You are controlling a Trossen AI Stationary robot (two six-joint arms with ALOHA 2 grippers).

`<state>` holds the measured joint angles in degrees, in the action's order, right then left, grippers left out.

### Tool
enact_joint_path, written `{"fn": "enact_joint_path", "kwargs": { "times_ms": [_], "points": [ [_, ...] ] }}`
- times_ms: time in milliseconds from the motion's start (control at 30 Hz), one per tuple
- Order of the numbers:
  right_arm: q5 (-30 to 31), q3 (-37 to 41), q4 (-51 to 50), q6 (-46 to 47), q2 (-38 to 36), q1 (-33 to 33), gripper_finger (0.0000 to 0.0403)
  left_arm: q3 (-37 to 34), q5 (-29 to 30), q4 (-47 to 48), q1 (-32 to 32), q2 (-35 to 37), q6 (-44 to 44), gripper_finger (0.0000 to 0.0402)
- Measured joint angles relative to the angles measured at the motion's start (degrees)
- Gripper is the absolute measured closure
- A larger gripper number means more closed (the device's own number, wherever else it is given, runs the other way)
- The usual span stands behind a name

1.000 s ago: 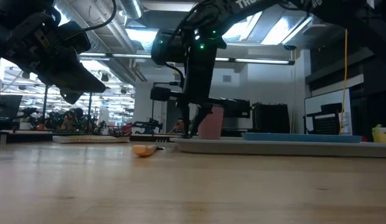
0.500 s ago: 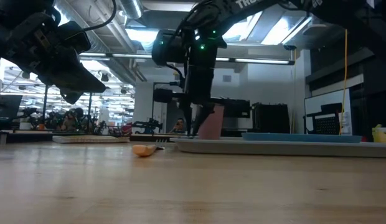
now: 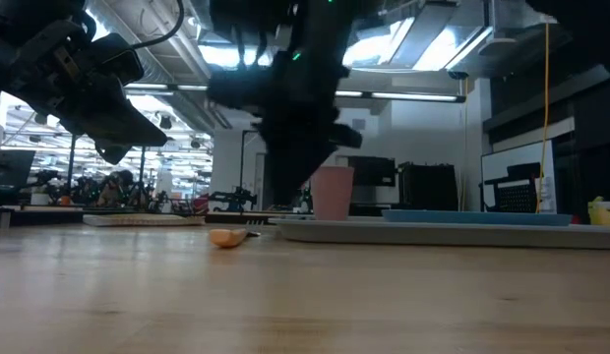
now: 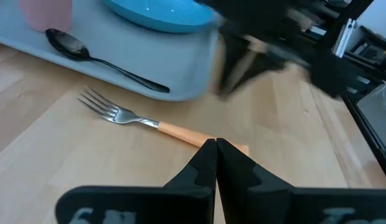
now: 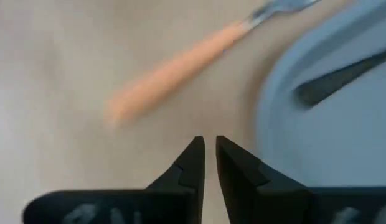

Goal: Pick and place plate/cup/fork/spoon on tray
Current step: Put the yellow fork on the gray serving tray to the right of the black spoon

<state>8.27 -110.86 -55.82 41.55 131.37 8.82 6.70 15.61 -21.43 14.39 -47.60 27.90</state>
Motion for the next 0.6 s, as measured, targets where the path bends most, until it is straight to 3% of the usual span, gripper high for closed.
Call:
{"fn": "enact_joint_path", "kwargs": {
  "times_ms": [100, 300, 400, 533, 600],
  "points": [
    [-0.11, 0.01, -3.45, -6.07, 0.00, 4.28, 0.0357, 0.00, 1.91, 0.00, -0.02, 0.00, 0.00, 0.0401],
    [3.09, -0.01, -7.39, -4.14, 0.00, 12.76, 0.0357, 0.00, 3.30, -0.04, -0.02, -0.02, 1.53, 0.0401],
    [9.48, -0.05, -13.68, -3.93, -0.01, 16.77, 0.0357, 0.00, 3.27, -0.29, 0.00, -0.02, 7.10, 0.0401],
    [23.19, -0.05, -30.60, 2.86, -0.89, 20.93, 0.0357, 0.00, 3.24, -0.26, 0.00, 0.00, 12.32, 0.0401],
    [24.75, 0.22, -35.02, 5.70, -1.54, 22.58, 0.0357, 0.00, 3.22, -0.26, 0.00, -0.01, 12.37, 0.0401]
  ]
}}
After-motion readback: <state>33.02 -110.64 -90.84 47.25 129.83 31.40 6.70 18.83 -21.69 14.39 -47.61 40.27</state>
